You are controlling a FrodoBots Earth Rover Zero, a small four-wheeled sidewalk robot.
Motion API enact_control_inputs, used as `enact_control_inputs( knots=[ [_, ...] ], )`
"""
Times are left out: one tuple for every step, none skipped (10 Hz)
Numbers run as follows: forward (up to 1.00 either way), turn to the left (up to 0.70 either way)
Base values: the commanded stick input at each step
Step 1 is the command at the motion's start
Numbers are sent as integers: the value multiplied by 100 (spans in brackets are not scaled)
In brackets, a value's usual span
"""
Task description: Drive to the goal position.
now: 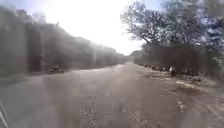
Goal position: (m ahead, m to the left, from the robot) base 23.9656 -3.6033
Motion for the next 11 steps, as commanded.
enact_control_inputs(
  knots=[
    [100,0],
    [100,0],
    [100,0],
    [100,0],
    [100,0],
    [100,0],
    [100,0],
    [100,0],
    [100,0],
    [100,0],
    [100,0]
  ],
)
